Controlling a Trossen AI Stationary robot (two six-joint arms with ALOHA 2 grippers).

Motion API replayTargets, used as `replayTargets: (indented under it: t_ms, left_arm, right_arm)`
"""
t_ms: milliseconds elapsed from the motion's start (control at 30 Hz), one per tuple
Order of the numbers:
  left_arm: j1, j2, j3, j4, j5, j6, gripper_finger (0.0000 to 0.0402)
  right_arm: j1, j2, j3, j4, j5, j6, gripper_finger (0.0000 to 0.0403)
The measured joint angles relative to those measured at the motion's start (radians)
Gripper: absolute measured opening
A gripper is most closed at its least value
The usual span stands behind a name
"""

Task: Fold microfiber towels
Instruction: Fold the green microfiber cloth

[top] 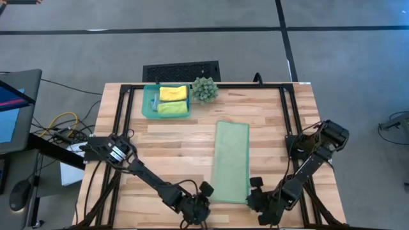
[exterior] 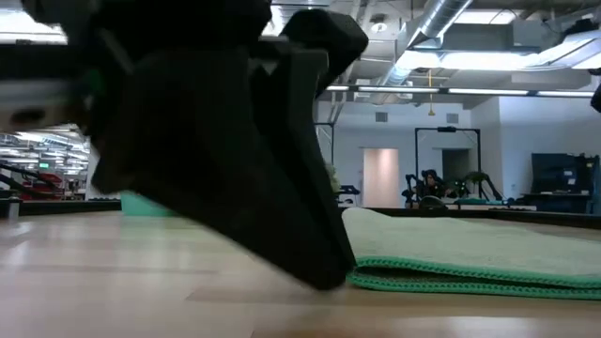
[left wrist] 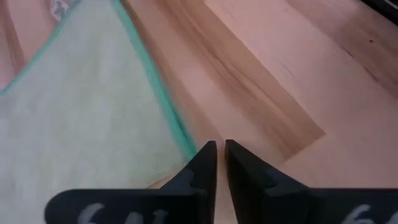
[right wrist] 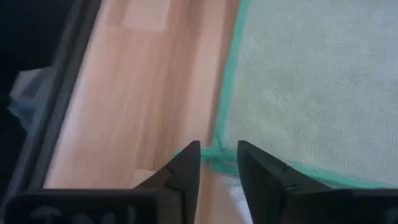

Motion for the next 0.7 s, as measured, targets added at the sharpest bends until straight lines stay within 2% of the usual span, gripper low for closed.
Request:
replayTargets:
  t_ms: [233,433,567,700]
  left_arm:
    - [0.012,0.027,0.003,0.032,-0.001,-0.017,0.0091]
    - [0.017,0.029,0.003,0.044,0.000,0.013,0.0149]
    - [0.020,0.031,0.004,0.039,-0.006,0.017,0.0153]
    - [0.021,0.032,0.004,0.037,-0.002,0.018,0.0140]
  right_arm:
    - [-0.009,0.000,0.000,-0.004,0.011,-0.046,0.0109]
    - [-0.008,0.000,0.000,-0.009,0.015,-0.098,0.0137]
    - [-0.006,0.001,-0.012,0.006,0.014,-0.128,0.0159]
    - [-0.001,0.001,-0.076,0.091,0.013,-0.150,0.0165]
